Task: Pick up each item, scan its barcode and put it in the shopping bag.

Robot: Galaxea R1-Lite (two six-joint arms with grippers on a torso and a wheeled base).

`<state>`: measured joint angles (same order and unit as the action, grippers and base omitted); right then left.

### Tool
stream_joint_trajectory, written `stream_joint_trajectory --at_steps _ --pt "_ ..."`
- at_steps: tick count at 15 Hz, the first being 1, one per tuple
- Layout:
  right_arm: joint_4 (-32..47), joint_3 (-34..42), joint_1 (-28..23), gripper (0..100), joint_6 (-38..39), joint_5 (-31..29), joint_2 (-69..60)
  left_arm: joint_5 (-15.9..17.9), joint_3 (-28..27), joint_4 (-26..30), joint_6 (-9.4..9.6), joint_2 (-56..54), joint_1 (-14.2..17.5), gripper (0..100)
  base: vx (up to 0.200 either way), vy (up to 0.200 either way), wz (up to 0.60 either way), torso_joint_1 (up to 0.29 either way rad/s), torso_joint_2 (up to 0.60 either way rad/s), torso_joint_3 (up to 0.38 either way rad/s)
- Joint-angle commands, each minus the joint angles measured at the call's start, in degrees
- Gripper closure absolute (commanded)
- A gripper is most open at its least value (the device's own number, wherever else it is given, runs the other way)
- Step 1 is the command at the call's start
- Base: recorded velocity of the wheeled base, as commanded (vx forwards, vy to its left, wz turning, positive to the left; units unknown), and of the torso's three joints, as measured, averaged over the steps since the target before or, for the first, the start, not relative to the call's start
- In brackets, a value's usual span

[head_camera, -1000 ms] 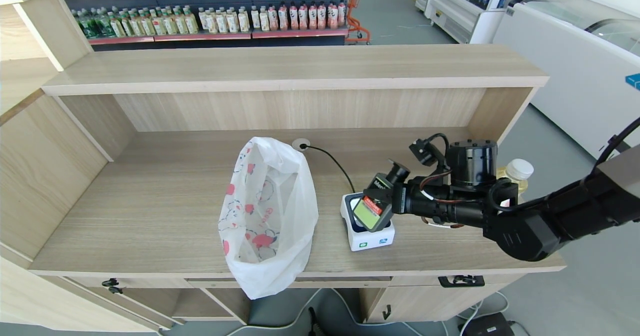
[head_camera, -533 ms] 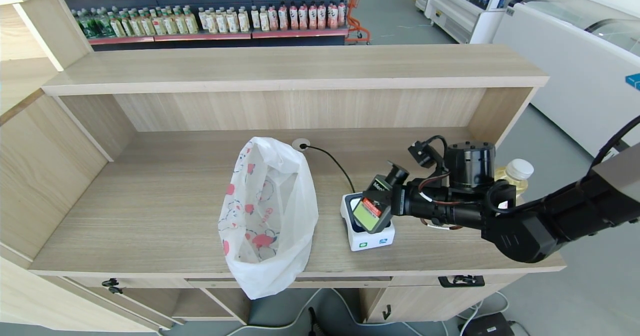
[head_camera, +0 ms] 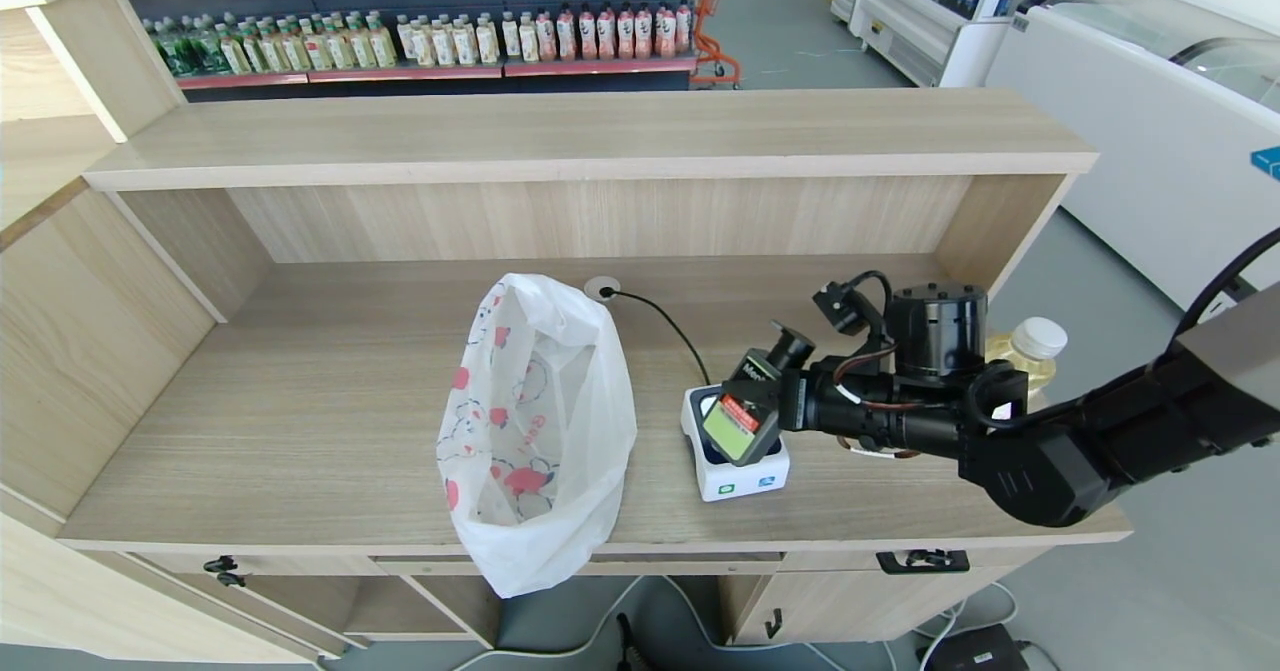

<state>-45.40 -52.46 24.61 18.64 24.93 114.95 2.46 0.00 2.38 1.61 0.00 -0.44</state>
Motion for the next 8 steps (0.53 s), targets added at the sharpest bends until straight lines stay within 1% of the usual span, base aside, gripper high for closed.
stream_joint_trajectory --at_steps 1,5,6,8 --pt "-0.1 -0.3 0.1 100 0.0 0.0 0.3 0.0 0.0 0.0 -0.03 0.0 0.0 0 0.000 0.000 0.00 0.000 0.00 0.000" --pt "-0.5 -0.1 0.8 100 0.0 -0.8 0.3 0.0 0.0 0.0 -0.03 0.0 0.0 0 0.000 0.000 0.00 0.000 0.00 0.000" --pt "-2.4 -0.5 0.8 100 0.0 -2.3 0.3 0.0 0.0 0.0 0.06 0.0 0.0 0 0.000 0.000 0.00 0.000 0.00 0.000" --pt "-7.8 0.0 0.5 100 -0.4 -7.5 -2.3 0.0 0.0 0.0 -0.03 0.0 0.0 0 0.000 0.000 0.00 0.000 0.00 0.000"
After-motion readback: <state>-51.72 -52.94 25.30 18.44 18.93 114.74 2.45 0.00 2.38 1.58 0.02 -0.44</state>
